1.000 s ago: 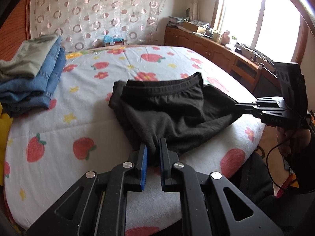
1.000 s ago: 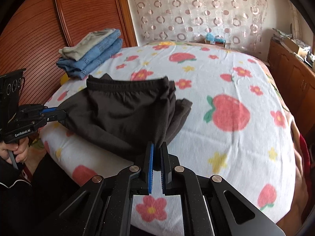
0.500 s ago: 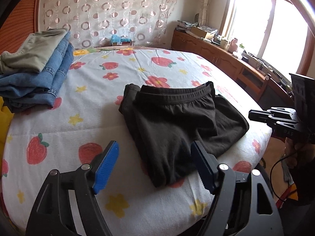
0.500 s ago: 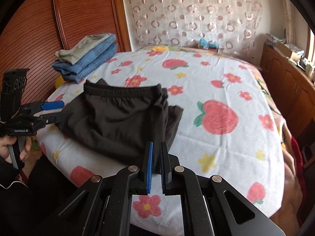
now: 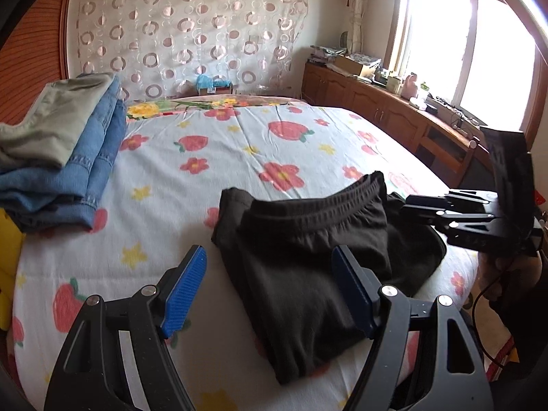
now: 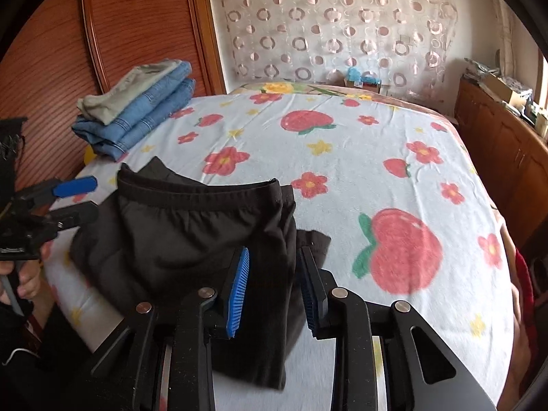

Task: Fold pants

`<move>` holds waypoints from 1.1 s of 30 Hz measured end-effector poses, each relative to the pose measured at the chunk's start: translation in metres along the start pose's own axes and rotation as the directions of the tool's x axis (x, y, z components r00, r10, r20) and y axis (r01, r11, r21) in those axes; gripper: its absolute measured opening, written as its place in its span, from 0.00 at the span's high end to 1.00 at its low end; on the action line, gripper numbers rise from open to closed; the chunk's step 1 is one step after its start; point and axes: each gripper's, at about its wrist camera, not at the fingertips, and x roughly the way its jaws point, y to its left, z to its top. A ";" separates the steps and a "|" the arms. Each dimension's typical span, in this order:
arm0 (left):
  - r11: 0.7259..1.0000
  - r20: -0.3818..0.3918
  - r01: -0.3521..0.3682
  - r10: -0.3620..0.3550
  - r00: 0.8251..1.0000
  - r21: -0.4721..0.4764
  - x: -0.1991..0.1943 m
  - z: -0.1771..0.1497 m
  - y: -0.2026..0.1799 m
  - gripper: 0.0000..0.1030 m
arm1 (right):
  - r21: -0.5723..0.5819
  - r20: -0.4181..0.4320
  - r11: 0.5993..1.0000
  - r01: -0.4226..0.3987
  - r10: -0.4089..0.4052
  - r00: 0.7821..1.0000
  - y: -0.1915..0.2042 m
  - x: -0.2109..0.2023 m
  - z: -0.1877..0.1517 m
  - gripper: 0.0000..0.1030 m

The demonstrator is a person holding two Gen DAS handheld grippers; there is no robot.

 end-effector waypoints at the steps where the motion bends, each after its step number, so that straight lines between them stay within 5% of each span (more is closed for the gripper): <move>1: 1.000 -0.001 -0.001 0.001 1.000 0.001 0.002 0.001 0.000 0.26 | -0.001 -0.005 1.000 0.008 -0.008 1.000 -0.001 0.003 0.000 0.71; 5: 1.000 -0.011 0.018 -0.018 1.000 0.012 0.009 0.004 0.002 0.26 | -0.001 -0.012 1.000 0.016 -0.016 1.000 -0.003 0.013 -0.002 0.70; 12: 0.998 -0.057 0.048 -0.046 0.997 0.038 0.025 0.010 0.004 0.53 | 0.009 0.027 0.999 -0.034 0.034 0.999 -0.008 0.017 -0.007 0.64; 22: 0.993 -0.095 0.038 -0.027 0.995 0.110 0.044 0.023 -0.005 0.58 | -0.044 0.022 0.999 0.020 -0.019 1.000 0.002 0.016 -0.007 0.63; 27: 0.994 -0.092 0.038 -0.028 0.995 0.101 0.044 0.027 -0.003 0.76 | -0.044 0.002 0.999 0.006 -0.006 1.000 -0.002 0.014 -0.005 0.63; 33: 0.994 -0.067 0.058 -0.052 0.996 0.092 0.036 0.032 -0.005 0.81 | -0.012 -0.022 1.000 -0.017 0.017 1.000 -0.012 0.011 0.005 0.63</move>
